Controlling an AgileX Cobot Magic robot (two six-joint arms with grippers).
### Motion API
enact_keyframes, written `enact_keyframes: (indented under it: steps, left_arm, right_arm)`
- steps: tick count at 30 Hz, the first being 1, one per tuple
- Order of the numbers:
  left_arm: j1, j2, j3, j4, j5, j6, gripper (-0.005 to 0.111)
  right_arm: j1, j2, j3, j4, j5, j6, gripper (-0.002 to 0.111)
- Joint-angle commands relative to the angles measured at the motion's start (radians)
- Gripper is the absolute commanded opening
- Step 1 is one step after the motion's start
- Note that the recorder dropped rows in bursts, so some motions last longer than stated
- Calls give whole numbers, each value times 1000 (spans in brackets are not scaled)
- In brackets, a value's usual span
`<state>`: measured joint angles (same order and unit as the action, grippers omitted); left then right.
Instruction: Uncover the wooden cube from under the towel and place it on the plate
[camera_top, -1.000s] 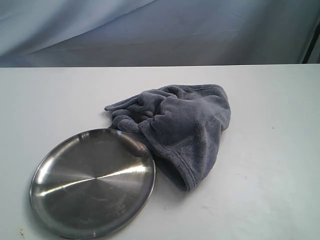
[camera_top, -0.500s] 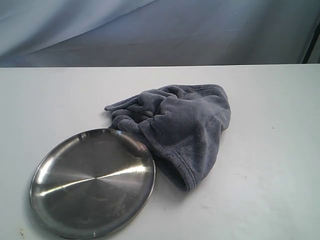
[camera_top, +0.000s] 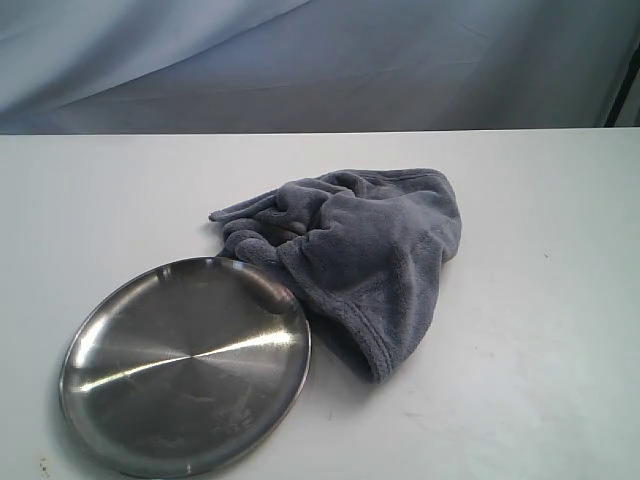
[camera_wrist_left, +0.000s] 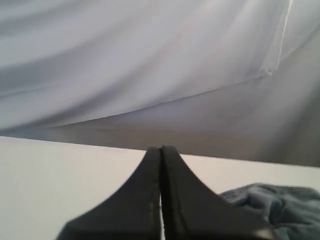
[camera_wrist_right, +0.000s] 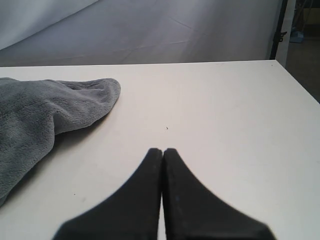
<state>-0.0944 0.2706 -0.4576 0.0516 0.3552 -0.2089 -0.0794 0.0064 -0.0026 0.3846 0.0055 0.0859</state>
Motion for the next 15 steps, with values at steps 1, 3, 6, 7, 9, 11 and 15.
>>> enact_keyframes:
  steps: [1,3,6,7,9,11,15]
  left_arm:
    - [2,111,-146,10,183,177,0]
    - [2,161,-215,10,259,220,0]
    - [2,280,-339,-5,371,241,0]
    - [2,333,-384,-26,397,252,0]
    - [2,418,-448,-82,412,310,0]
    - [2,505,-505,-148,417,365,0]
    - [2,665,-623,-237,518,433,0]
  right_arm:
    - [0,-6,3,5,12,4,3]
    - [0,-6,3,5,12,4,3]
    - [0,-6,3,5,12,4,3]
    - [0,-6,3,5,12,4,3]
    - [0,-6,3,5,12,4,3]
    - [0,-6,3,5,12,4,3]
    - [0,-6,3,5,12,4,3]
